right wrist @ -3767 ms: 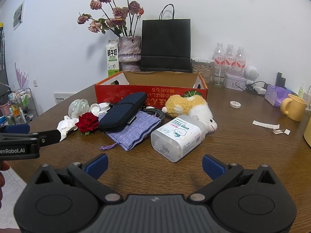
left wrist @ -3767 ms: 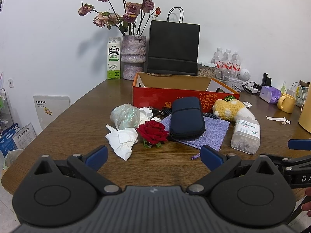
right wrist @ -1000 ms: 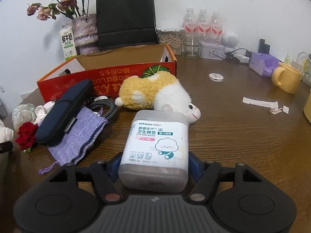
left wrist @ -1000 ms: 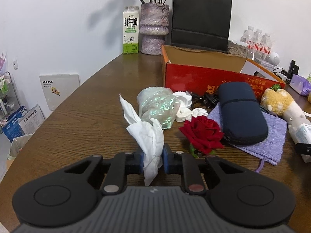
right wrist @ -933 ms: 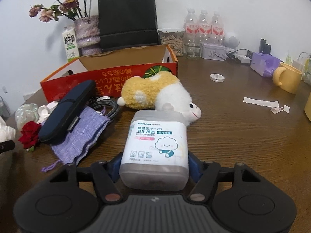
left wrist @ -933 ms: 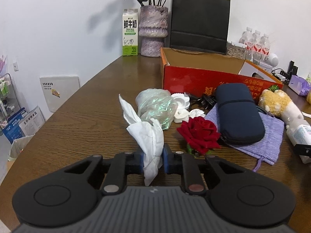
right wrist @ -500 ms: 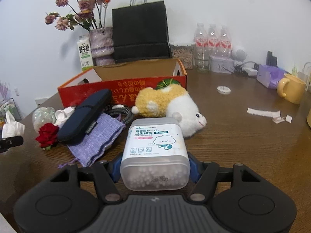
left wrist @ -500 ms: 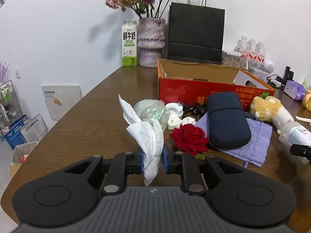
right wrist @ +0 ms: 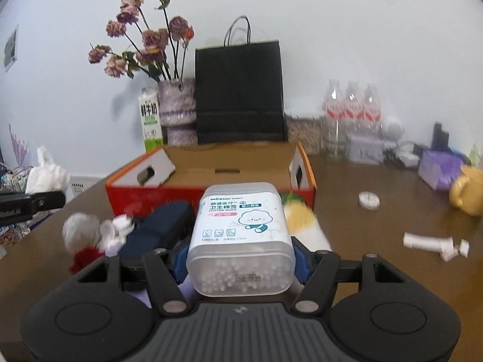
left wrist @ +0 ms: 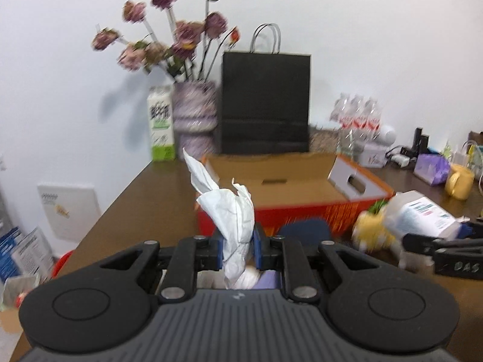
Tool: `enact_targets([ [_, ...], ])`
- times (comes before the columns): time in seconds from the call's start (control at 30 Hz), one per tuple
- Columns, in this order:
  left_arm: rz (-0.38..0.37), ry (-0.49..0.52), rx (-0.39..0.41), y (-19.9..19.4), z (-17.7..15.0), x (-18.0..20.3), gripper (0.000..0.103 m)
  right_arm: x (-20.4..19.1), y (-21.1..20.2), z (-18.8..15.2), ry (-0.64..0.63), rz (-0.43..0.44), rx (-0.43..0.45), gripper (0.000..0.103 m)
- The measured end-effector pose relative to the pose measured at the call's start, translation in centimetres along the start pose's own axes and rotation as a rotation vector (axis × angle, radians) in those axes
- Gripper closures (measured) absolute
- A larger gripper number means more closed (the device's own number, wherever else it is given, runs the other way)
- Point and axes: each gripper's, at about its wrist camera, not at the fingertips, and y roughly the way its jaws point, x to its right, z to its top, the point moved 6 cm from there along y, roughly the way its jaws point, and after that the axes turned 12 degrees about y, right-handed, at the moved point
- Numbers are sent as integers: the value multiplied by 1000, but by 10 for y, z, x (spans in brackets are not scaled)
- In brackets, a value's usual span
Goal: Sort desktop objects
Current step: 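Carry the tissue and the container over the cardboard box with both grippers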
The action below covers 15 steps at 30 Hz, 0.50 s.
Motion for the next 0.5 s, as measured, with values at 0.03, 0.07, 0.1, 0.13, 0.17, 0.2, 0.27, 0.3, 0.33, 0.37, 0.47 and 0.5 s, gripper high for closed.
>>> enact_targets([
  [0.03, -8, -2, 5, 6, 9, 0, 85, -2, 5, 8, -6, 3, 10, 40],
  [0.07, -11, -2, 9, 14, 16, 1, 85, -3, 10, 16, -10, 4, 21, 40],
  [0.1, -10, 0, 11, 22, 23, 1, 85, -5, 16, 23, -13, 5, 30, 40],
  [0.13, -5, 1, 9, 31, 30, 0, 85, -7, 22, 32, -14, 8, 39, 40],
  [0.17, -5, -2, 2, 40, 36, -1, 85, -9, 28, 40, -17, 9, 47, 40],
  [0.2, -11, -8, -3, 49, 42, -2, 85, -10, 34, 48, -21, 9, 55, 40],
  [0.27, -14, -18, -19, 67, 54, -5, 85, -15, 49, 65, -27, 9, 67, 40],
  [0.3, -16, -22, -26, 76, 58, -6, 85, -16, 57, 73, -26, 11, 67, 40],
  [0.33, -20, -26, -32, 85, 64, -7, 85, -18, 65, 80, -26, 11, 67, 40],
  [0.37, -21, -31, -39, 94, 68, -8, 85, -20, 74, 88, -25, 11, 65, 40],
  [0.47, -26, -43, -74, 122, 79, -11, 85, -26, 102, 108, -27, 11, 53, 40],
  [0.5, -28, -46, -89, 132, 81, -11, 85, -27, 112, 114, -32, 7, 48, 40],
])
